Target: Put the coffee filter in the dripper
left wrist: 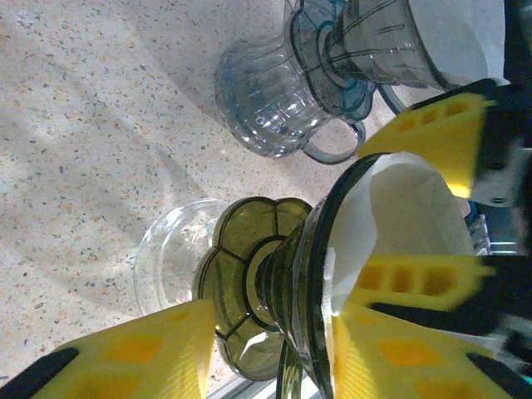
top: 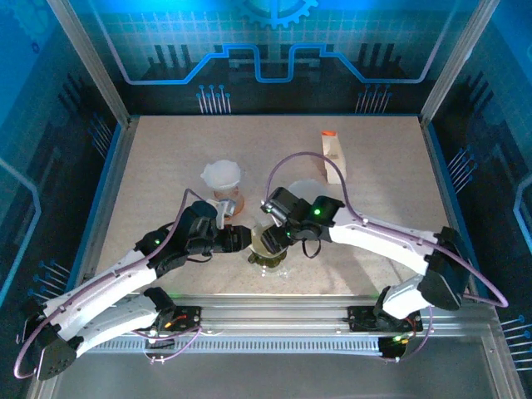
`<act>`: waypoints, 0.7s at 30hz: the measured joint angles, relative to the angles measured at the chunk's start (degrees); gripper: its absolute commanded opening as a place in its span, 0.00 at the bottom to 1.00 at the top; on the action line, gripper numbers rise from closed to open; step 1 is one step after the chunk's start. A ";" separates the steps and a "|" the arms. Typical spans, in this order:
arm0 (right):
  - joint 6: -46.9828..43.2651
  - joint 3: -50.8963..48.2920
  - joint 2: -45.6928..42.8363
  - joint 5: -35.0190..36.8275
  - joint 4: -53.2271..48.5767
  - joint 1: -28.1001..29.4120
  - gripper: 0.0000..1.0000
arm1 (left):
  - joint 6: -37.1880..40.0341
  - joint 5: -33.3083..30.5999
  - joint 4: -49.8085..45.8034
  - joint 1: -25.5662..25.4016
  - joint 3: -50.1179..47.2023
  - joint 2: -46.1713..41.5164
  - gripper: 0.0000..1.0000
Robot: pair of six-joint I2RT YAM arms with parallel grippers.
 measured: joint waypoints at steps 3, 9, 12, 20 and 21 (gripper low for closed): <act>0.33 0.00 -3.93 0.57 -0.13 0.00 0.73 | 0.00 -0.15 -0.02 0.00 0.00 0.00 0.42; 1.27 -0.48 -8.52 1.77 -0.79 0.00 0.71 | 0.00 -0.15 0.00 0.00 -0.02 0.07 0.42; 1.84 -2.25 -9.73 2.47 -1.38 0.00 0.68 | 0.00 -0.15 0.00 0.00 -0.02 0.07 0.42; 2.93 -4.28 -10.32 4.17 -2.51 0.00 0.63 | -0.04 -0.15 0.42 0.00 -0.33 0.04 0.42; 2.93 -4.31 -10.32 4.20 -2.45 0.00 0.63 | -0.07 -0.15 0.48 0.00 -0.33 0.04 0.42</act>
